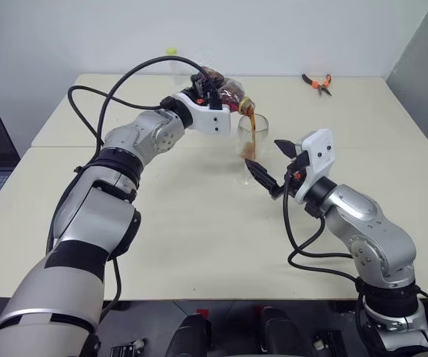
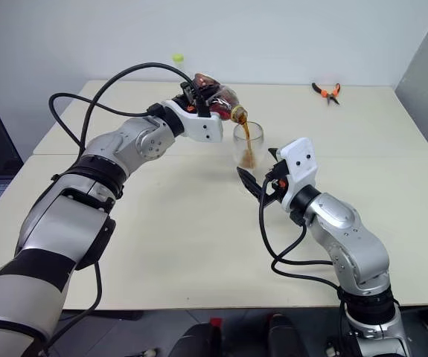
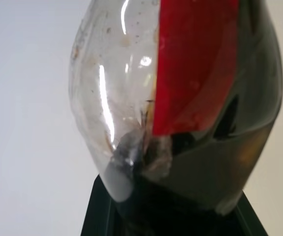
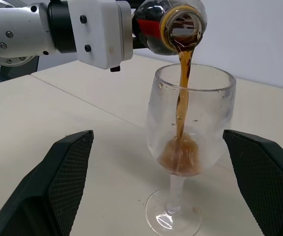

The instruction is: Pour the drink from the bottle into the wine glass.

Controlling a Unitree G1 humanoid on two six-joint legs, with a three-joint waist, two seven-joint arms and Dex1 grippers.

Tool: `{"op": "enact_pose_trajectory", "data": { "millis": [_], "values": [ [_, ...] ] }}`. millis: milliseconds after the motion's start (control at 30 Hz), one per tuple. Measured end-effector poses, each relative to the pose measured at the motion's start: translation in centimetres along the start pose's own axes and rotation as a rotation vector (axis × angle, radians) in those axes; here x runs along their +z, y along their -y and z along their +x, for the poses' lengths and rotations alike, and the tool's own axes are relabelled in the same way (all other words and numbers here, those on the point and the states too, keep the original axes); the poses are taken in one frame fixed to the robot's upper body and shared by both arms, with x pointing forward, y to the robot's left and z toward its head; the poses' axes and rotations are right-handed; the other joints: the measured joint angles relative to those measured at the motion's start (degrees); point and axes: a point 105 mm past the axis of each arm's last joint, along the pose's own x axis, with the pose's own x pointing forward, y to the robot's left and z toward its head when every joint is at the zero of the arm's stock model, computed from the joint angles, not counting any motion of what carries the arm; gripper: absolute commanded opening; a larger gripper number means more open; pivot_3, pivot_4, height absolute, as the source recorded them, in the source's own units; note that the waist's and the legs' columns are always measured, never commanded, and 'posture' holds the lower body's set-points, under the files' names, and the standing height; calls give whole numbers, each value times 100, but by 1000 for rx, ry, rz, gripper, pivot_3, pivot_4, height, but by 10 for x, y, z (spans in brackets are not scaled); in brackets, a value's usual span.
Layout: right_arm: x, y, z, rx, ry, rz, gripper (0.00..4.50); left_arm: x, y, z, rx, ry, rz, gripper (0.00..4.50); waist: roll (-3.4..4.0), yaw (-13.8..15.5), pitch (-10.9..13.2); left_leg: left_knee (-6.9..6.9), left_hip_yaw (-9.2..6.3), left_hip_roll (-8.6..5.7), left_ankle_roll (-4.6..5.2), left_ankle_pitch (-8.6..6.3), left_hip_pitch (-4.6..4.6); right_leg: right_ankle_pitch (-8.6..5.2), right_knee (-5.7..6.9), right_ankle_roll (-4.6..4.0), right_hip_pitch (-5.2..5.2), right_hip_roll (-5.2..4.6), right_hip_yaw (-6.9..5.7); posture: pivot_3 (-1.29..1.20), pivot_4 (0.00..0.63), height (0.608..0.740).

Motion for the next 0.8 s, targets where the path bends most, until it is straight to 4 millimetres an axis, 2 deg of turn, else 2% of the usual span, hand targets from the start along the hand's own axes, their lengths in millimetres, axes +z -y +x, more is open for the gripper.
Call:
{"op": "enact_pose_trajectory", "data": {
  "millis": [800],
  "values": [
    [-1, -2, 1, 10, -4, 1, 4500, -11, 1, -3, -5, -46, 21, 739, 0, -2, 0, 6, 2, -1, 0, 0, 0, 0, 14, 0, -3, 0, 1, 0, 150, 740]
  ]
}}
